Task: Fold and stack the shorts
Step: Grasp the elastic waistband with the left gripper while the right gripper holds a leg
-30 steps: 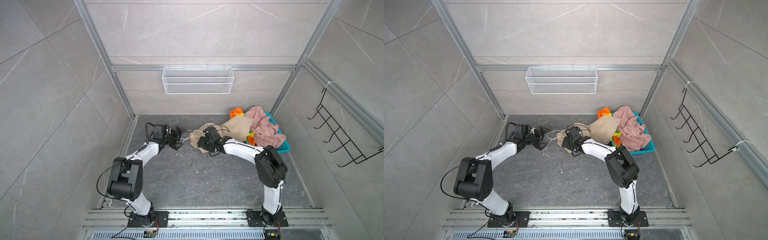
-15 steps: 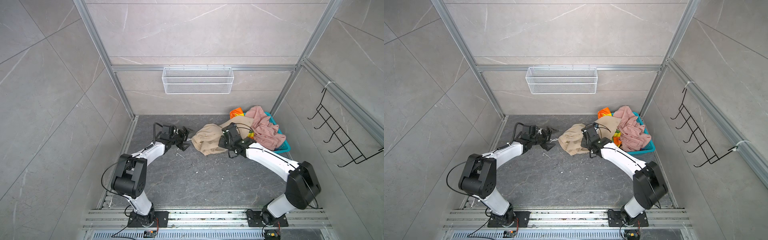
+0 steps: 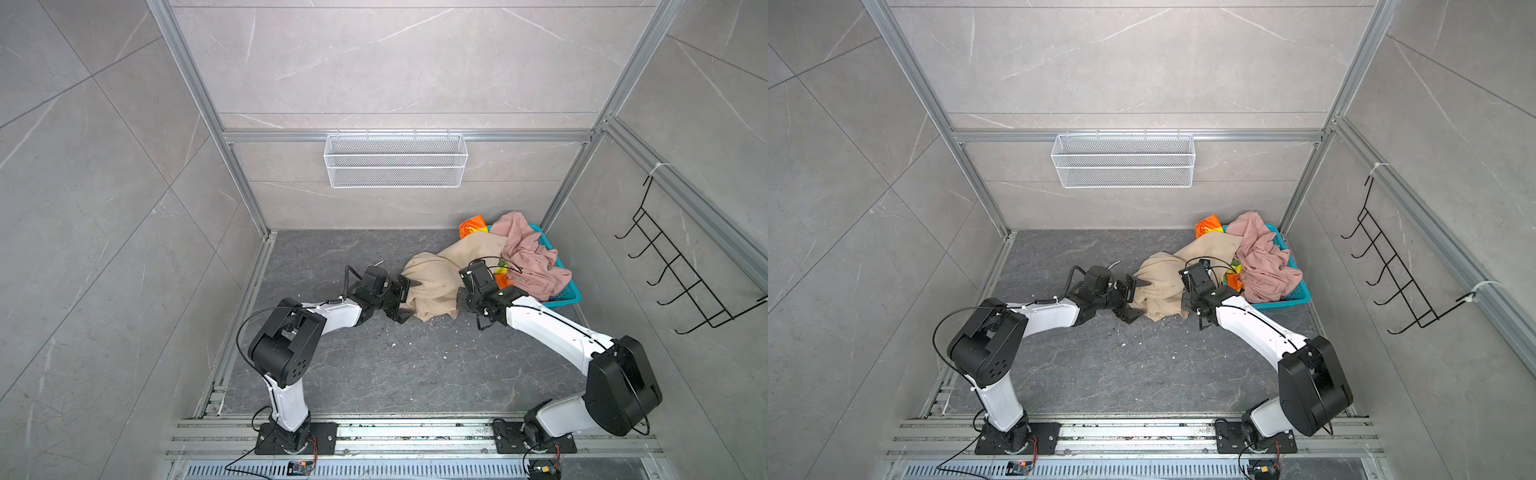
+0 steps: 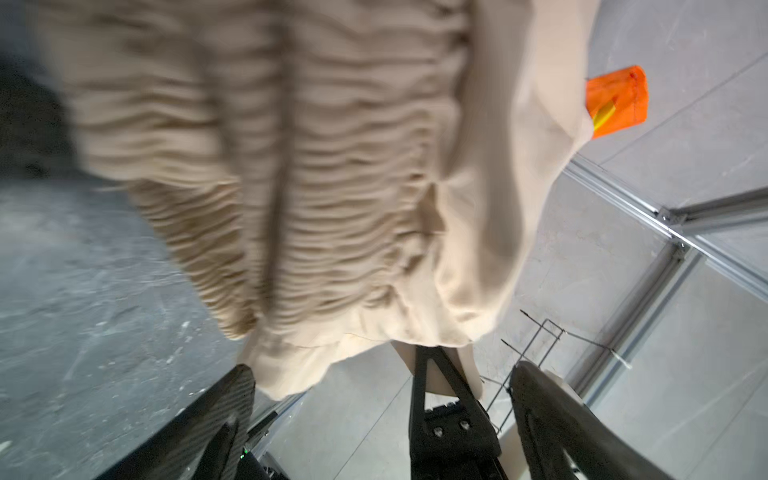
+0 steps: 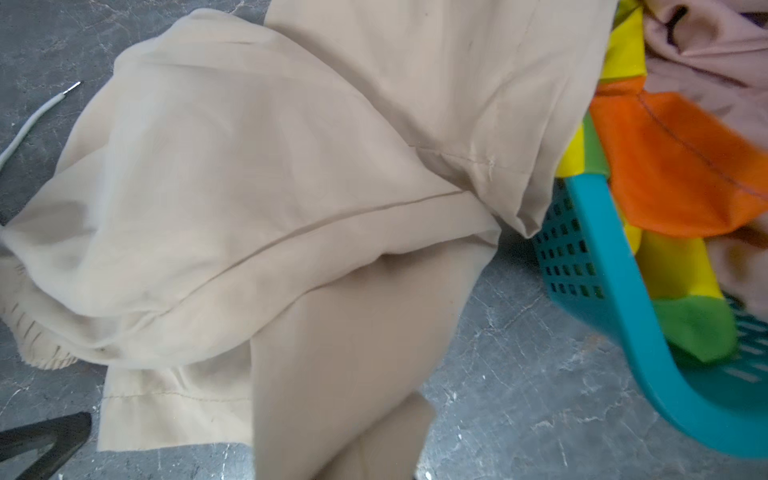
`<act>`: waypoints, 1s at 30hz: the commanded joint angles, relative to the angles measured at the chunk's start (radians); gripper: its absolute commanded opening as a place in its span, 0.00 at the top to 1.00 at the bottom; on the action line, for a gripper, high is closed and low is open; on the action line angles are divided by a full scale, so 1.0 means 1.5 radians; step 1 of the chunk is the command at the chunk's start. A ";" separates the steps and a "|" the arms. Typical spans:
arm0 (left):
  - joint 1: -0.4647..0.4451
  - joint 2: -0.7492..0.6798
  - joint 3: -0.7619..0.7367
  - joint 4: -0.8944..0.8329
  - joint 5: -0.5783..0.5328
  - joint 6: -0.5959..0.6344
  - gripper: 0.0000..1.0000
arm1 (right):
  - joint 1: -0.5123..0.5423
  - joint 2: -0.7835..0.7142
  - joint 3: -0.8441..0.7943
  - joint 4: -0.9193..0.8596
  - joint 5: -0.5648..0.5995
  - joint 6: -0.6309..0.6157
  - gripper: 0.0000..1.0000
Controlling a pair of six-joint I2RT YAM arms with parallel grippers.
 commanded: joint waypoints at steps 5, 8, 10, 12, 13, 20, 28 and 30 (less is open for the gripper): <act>-0.009 -0.022 -0.002 0.003 -0.115 -0.043 0.14 | -0.002 -0.003 -0.020 0.018 -0.014 -0.002 0.95; -0.014 -0.008 0.018 0.003 -0.157 -0.027 0.20 | -0.002 -0.011 -0.027 0.021 -0.017 -0.002 0.95; -0.016 0.000 0.024 0.006 -0.186 -0.020 0.24 | -0.002 -0.016 -0.032 0.023 -0.021 -0.004 0.95; -0.018 0.007 0.033 0.009 -0.206 -0.006 0.28 | -0.002 -0.020 -0.036 0.027 -0.022 -0.005 0.95; -0.019 0.012 0.039 0.007 -0.210 -0.001 0.32 | -0.002 -0.023 -0.039 0.028 -0.021 -0.006 0.95; -0.036 0.041 0.056 0.008 -0.211 0.009 0.44 | -0.009 -0.026 -0.041 0.036 -0.023 -0.013 0.95; -0.043 0.044 0.046 -0.009 -0.228 0.019 0.48 | -0.018 -0.023 -0.038 0.044 -0.034 -0.016 0.95; -0.044 0.039 0.041 -0.025 -0.229 0.018 0.48 | -0.019 -0.024 -0.038 0.042 -0.034 -0.017 0.95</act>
